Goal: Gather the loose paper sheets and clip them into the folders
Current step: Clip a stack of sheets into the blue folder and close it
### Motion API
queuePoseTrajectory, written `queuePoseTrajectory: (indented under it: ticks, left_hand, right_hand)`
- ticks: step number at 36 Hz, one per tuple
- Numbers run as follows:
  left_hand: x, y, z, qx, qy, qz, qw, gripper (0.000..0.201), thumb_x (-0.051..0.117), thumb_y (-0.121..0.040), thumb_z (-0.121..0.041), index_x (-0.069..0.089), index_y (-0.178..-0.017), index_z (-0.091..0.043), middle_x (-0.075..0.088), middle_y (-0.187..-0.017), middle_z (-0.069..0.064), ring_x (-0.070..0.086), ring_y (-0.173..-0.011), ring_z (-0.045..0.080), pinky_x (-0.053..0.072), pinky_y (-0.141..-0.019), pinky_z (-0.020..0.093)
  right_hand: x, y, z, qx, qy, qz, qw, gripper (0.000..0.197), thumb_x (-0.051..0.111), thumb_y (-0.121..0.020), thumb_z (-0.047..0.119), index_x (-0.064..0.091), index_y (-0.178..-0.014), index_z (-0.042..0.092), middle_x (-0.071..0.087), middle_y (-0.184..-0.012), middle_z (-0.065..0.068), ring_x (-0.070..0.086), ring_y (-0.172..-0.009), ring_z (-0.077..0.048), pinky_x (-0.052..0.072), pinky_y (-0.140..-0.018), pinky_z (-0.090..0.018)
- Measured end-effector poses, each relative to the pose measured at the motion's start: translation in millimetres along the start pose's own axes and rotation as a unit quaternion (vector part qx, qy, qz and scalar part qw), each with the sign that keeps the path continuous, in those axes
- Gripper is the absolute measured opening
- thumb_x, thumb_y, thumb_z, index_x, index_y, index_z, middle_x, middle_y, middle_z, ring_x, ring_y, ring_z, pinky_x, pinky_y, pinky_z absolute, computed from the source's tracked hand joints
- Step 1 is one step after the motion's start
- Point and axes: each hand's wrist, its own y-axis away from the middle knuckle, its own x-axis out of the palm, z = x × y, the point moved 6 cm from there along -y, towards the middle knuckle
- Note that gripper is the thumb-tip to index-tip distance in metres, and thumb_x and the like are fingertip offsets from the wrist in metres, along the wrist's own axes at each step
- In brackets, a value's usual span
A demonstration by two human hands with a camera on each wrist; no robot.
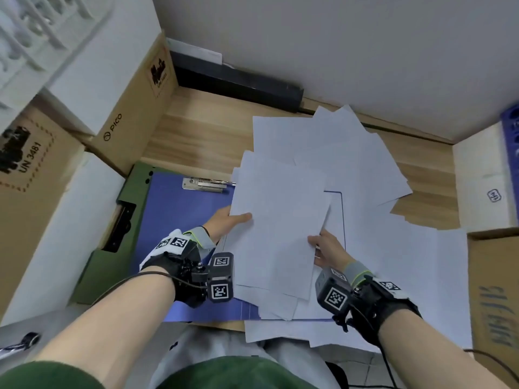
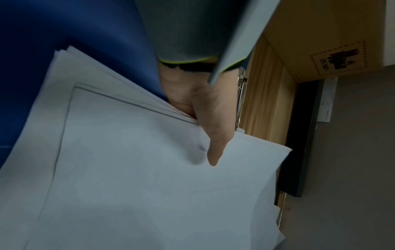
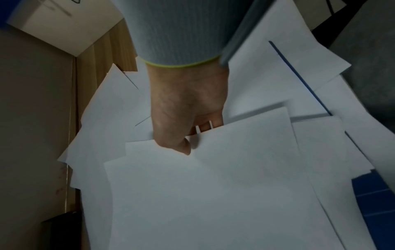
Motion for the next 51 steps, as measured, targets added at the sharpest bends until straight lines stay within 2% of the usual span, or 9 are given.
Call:
queuePoseTrajectory:
  ticks: [7,14,22,28,39,43,45,47,51]
  left_hand:
    - [-3,-6,6,-0.06,0.006,0.024,0.998,0.04,0.058,-0.093,-0.022,0.053,-0.13,-0.007,0.059,-0.126,0.008,0.057,-0.104,0.024,0.048,-0.076,0.028]
    - [20,-31,-21,-0.019,-0.024,-0.056,0.998,0.035,0.056,-0.092,-0.008,0.056,-0.126,-0.005,0.06,-0.121,0.009,0.056,-0.099,0.02,0.042,-0.085,0.028]
    - [51,-48,-48,0.019,-0.084,-0.07,0.994,0.023,0.053,-0.091,-0.006,0.058,-0.114,-0.01,0.062,-0.108,0.006,0.057,-0.099,0.022,0.041,-0.082,0.028]
    - [52,-62,-57,0.012,-0.106,-0.15,0.983,0.032,0.052,-0.093,-0.005,0.049,-0.125,-0.003,0.053,-0.112,0.002,0.049,-0.1,0.016,0.035,-0.08,0.023]
    - [60,-95,-57,-0.029,-0.096,-0.202,0.974,0.027,0.056,-0.09,-0.011,0.058,-0.117,-0.005,0.059,-0.107,0.005,0.053,-0.094,0.02,0.039,-0.08,0.029]
    - [64,-101,-55,-0.039,-0.084,-0.204,0.974,0.028,0.057,-0.089,-0.011,0.059,-0.116,-0.004,0.061,-0.105,0.009,0.054,-0.09,0.021,0.04,-0.077,0.029]
    - [64,-103,-52,-0.039,-0.08,-0.208,0.974,0.029,0.057,-0.089,-0.01,0.059,-0.117,-0.004,0.061,-0.104,0.007,0.055,-0.09,0.021,0.041,-0.076,0.028]
    - [64,-104,-52,-0.035,-0.079,-0.208,0.974,0.028,0.057,-0.09,-0.01,0.059,-0.117,-0.005,0.06,-0.103,0.006,0.055,-0.09,0.02,0.042,-0.07,0.026]
    - [61,-104,-49,-0.034,-0.075,-0.194,0.978,0.027,0.059,-0.091,-0.014,0.059,-0.117,-0.008,0.062,-0.105,0.004,0.058,-0.093,0.021,0.044,-0.068,0.024]
  right_hand:
    - [12,3,3,-0.009,0.021,0.053,0.998,0.022,0.044,-0.097,0.005,0.058,-0.109,0.018,0.066,-0.092,-0.003,0.065,-0.073,-0.015,0.051,-0.054,-0.021]
    - [-32,-2,16,-0.012,-0.024,0.015,1.0,0.018,0.044,-0.094,0.002,0.057,-0.09,0.014,0.064,-0.081,-0.003,0.064,-0.057,-0.01,0.052,-0.053,-0.023]
    - [-86,-32,18,0.005,-0.087,-0.066,0.994,0.022,0.05,-0.094,0.002,0.054,-0.114,0.011,0.056,-0.08,-0.007,0.053,-0.066,-0.018,0.049,-0.057,-0.026]
    - [-133,-58,24,0.004,-0.133,-0.114,0.984,0.035,0.05,-0.096,0.008,0.046,-0.131,0.013,0.051,-0.097,-0.004,0.051,-0.094,-0.016,0.044,-0.093,-0.032]
    - [-204,-101,67,-0.052,-0.102,-0.295,0.949,0.08,0.067,-0.083,0.016,0.023,-0.15,0.008,0.026,-0.155,-0.007,0.032,-0.139,-0.022,0.03,-0.114,-0.034]
    - [-216,-119,82,-0.058,-0.094,-0.33,0.938,0.082,0.074,-0.074,0.022,0.034,-0.143,0.005,0.044,-0.143,-0.011,0.047,-0.129,-0.025,0.038,-0.103,-0.029]
    - [-218,-123,90,-0.076,-0.097,-0.345,0.931,0.052,0.077,-0.061,0.028,0.058,-0.106,0.012,0.065,-0.108,-0.004,0.064,-0.104,-0.026,0.05,-0.094,-0.037]
    - [-221,-124,96,-0.08,-0.108,-0.356,0.925,0.038,0.078,-0.054,0.032,0.049,-0.074,0.021,0.061,-0.078,0.006,0.064,-0.078,-0.023,0.055,-0.084,-0.043]
    - [-213,-132,94,-0.055,-0.124,-0.295,0.946,0.031,0.075,-0.063,0.04,0.049,-0.069,0.026,0.058,-0.073,0.009,0.064,-0.084,-0.027,0.052,-0.09,-0.044]
